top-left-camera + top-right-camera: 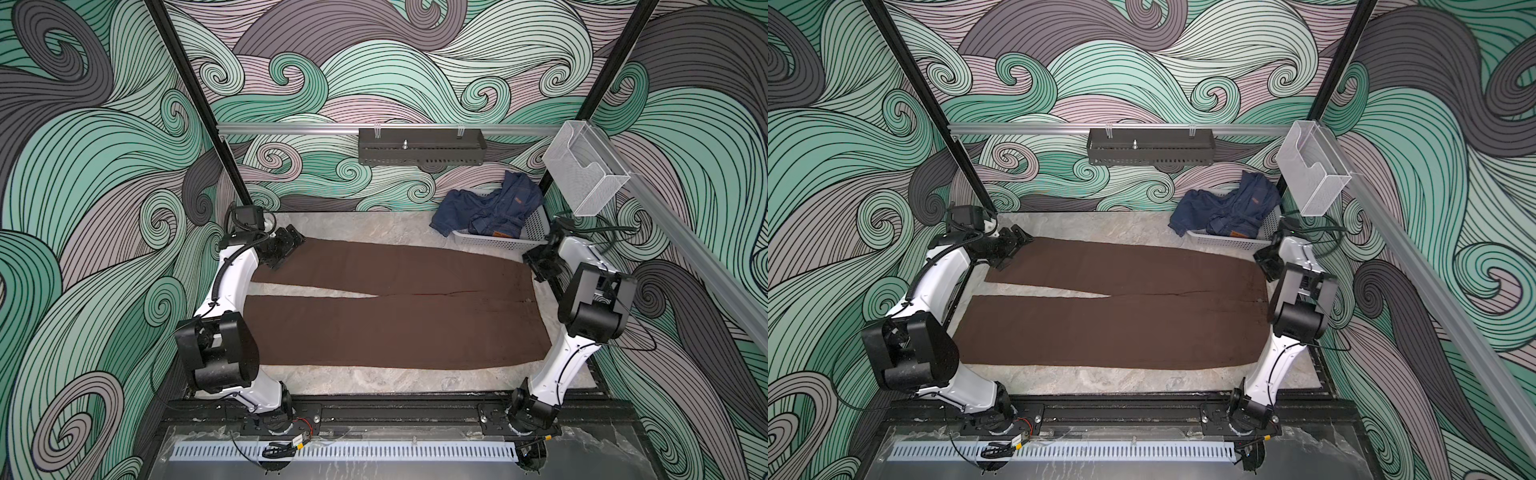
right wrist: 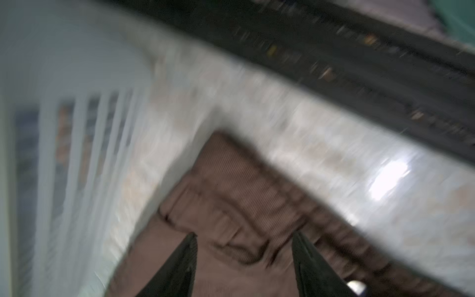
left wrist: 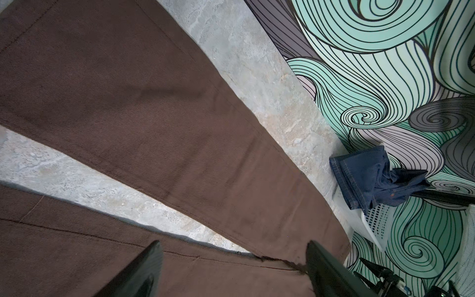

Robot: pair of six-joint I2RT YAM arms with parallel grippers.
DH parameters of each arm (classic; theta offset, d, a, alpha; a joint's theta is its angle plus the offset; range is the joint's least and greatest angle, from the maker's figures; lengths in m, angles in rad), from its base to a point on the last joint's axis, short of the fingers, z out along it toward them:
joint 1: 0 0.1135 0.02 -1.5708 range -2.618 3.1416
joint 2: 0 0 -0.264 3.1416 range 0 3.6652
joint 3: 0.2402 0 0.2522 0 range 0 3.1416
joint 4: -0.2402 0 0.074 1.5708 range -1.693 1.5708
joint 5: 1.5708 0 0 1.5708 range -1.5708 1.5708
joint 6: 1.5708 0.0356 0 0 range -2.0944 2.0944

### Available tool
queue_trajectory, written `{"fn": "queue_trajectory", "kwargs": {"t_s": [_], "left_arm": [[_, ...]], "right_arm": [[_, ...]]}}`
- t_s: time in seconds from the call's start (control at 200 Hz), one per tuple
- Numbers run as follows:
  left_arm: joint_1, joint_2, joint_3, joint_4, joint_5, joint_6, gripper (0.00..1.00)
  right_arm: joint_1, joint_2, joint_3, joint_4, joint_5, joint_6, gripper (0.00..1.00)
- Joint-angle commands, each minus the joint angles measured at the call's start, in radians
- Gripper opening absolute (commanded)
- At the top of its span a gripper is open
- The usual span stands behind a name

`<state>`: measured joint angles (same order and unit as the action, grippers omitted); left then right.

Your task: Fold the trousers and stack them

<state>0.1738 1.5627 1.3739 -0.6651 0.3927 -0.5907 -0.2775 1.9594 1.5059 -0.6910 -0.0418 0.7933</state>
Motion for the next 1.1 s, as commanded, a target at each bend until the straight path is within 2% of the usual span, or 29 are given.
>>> {"fn": "queue_trajectory", "kwargs": {"t_s": [0.0,0.185,0.62,0.856,1.091], "left_arm": [[-0.002,-0.013,0.015,0.004,0.002,0.014,0.89],[-0.002,-0.015,0.013,0.002,0.005,0.014,0.9],[-0.002,-0.015,0.02,-0.005,-0.012,0.025,0.89],[-0.002,-0.016,0.023,-0.008,-0.018,0.027,0.9],[-0.002,-0.018,0.019,-0.002,-0.02,0.022,0.89]], "right_arm": [[0.064,-0.084,-0.066,0.041,0.032,0.019,0.62],[0.029,-0.018,-0.027,0.041,0.031,-0.01,0.61],[-0.028,0.23,0.248,-0.009,0.085,-0.138,0.59],[-0.063,0.284,0.302,-0.03,0.139,-0.166,0.58],[-0.066,0.354,0.362,-0.053,0.091,-0.169,0.58]]}}
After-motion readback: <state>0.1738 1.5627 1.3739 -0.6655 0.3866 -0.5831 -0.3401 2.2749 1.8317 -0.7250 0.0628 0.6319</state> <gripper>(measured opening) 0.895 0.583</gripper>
